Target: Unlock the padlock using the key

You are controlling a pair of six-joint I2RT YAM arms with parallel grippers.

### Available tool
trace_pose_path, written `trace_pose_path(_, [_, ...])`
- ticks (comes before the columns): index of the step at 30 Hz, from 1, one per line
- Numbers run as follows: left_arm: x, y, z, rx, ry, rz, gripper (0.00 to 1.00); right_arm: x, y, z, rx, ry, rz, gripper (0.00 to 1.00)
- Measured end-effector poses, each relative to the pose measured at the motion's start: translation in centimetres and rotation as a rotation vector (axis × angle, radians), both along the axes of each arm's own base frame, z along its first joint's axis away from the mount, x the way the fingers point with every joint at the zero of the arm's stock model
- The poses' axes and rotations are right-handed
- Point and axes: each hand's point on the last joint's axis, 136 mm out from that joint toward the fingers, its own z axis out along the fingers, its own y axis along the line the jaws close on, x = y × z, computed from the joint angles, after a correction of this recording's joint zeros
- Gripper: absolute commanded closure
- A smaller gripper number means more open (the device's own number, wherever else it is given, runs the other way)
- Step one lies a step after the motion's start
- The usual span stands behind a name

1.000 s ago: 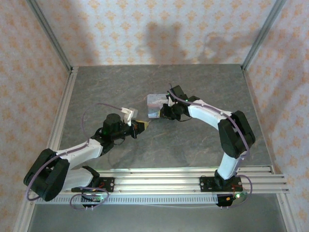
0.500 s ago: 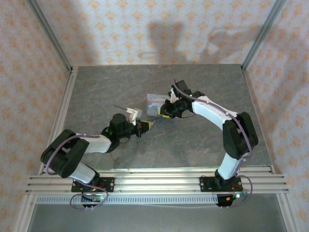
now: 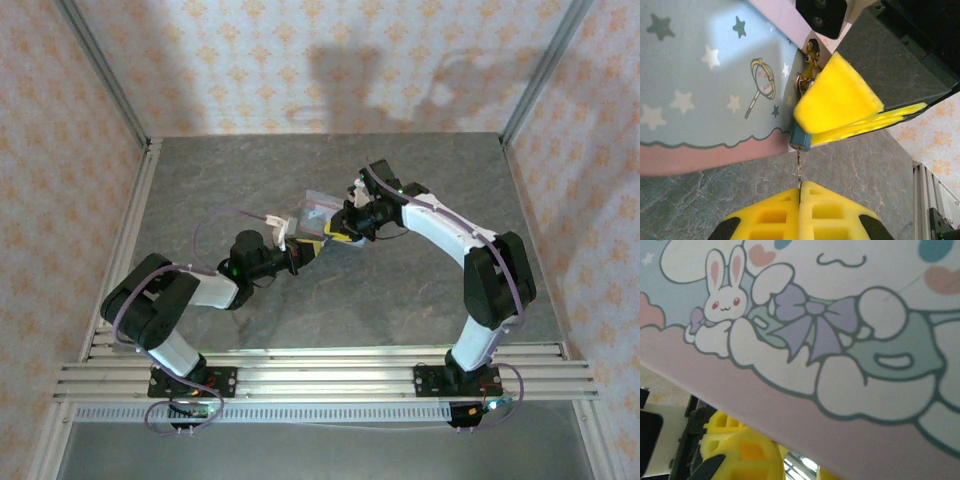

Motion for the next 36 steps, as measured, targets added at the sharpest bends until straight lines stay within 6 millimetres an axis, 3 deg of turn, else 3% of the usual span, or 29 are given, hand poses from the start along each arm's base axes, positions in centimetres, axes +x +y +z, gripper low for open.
trace_pose_path(36, [0.57, 0.23, 0.62, -0.039, -0.018, 0.009, 1.00, 0.27, 0.19, 0.64, 0.053, 0.045, -0.030, 1.00])
